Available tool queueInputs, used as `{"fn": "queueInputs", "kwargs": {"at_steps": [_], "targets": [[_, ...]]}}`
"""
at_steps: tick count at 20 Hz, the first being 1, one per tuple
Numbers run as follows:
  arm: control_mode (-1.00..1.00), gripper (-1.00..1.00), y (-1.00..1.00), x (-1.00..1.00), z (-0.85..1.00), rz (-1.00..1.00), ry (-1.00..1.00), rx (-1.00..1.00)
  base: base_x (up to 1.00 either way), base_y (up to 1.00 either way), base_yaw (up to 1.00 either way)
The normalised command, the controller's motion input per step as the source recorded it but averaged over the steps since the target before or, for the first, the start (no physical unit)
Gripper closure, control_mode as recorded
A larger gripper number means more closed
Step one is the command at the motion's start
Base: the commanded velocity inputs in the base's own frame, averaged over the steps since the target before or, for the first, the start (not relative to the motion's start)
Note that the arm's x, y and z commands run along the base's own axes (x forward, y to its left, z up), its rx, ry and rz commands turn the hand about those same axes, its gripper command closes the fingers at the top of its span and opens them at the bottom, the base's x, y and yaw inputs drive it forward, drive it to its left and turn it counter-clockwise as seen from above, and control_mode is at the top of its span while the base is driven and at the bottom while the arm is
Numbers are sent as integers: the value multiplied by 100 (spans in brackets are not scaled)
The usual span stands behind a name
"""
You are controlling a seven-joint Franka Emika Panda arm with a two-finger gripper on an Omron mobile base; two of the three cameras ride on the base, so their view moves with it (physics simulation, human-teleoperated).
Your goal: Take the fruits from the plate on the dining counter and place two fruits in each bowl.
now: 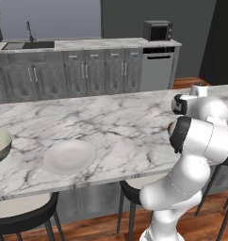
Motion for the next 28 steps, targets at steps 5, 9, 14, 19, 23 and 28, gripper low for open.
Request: {"fn": "queueInputs", "kwargs": {"at_steps": [5, 9, 14, 19, 23, 28], "targets": [[-100, 100, -17, 44, -13, 0, 0, 1, 0, 0, 0], [-100, 100, -21, 29, -4, 0, 0, 1, 0, 0, 0], [-100, 100, -14, 19, -19, 0, 0, 0, 0, 0, 0], [-100, 100, -2, 19, -23, 0, 0, 0, 0, 0, 0], [-100, 100, 0, 20, -11, 0, 0, 0, 0, 0, 0], [-100, 100, -1, 15, -10, 0, 0, 0, 0, 0, 0]]}}
